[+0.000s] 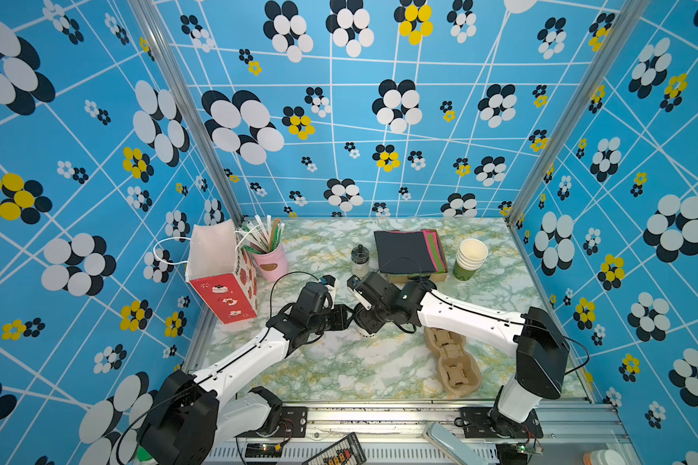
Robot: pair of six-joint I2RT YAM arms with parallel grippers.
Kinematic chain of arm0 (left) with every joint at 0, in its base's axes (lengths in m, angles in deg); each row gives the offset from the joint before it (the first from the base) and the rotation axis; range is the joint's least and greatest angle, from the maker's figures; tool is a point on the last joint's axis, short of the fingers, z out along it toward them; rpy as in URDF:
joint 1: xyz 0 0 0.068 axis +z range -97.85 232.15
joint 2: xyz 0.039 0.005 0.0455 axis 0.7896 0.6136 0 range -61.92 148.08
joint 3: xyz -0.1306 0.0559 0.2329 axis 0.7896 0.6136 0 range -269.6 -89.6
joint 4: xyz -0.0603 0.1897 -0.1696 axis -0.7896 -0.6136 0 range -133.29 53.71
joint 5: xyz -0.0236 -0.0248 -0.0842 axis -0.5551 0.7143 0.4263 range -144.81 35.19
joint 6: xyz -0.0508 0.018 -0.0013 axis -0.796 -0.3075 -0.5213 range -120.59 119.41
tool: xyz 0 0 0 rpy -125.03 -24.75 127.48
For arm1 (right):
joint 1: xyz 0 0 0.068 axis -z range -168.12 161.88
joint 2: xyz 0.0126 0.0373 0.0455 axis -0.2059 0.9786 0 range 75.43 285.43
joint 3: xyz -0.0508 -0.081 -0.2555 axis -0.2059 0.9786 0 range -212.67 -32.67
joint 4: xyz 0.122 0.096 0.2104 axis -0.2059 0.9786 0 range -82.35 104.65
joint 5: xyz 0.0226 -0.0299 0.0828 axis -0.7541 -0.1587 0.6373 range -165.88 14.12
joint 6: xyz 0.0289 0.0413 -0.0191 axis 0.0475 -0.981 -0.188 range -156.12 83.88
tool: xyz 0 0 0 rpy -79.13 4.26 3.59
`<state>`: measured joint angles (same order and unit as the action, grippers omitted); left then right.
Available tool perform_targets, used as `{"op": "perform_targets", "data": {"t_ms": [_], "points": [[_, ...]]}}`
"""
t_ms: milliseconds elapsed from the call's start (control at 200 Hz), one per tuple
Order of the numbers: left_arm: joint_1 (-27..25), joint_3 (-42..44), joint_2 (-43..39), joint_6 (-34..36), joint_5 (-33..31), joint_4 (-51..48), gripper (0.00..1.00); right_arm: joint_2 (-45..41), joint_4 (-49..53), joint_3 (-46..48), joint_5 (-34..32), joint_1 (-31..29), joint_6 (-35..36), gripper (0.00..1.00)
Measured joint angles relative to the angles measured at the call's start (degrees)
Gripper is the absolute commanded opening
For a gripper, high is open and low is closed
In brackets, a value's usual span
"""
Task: Pack the takeout coffee
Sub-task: 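Grip the white cup's side with the left gripper while right gripper holds the lid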
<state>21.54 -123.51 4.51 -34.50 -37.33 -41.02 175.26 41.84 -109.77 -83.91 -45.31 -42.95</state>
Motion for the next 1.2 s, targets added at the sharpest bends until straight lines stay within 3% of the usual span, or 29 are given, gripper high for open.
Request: {"op": "perform_targets", "data": {"t_ms": [110, 415, 775, 1204], "points": [[0.8, 0.0, -1.2, -0.4, 0.6, -1.4, 0.52, -0.2, -0.3, 0.2, 0.1, 0.0, 0.1, 0.34], [6.7, 1.0, -7.1, -1.7, 6.9, -2.2, 0.62, -0.3, -0.5, 0.4, 0.7, 0.4, 0.2, 0.34], [7.0, 1.0, -2.3, -2.6, 13.6, 0.1, 0.67, -0.5, -0.9, 0.7, 0.8, 0.4, 0.2, 0.35], [7.0, 0.3, 2.9, -3.0, 15.8, 3.1, 0.68, -0.5, -0.9, 0.7, 1.0, 0.5, 0.2, 0.36]]}}
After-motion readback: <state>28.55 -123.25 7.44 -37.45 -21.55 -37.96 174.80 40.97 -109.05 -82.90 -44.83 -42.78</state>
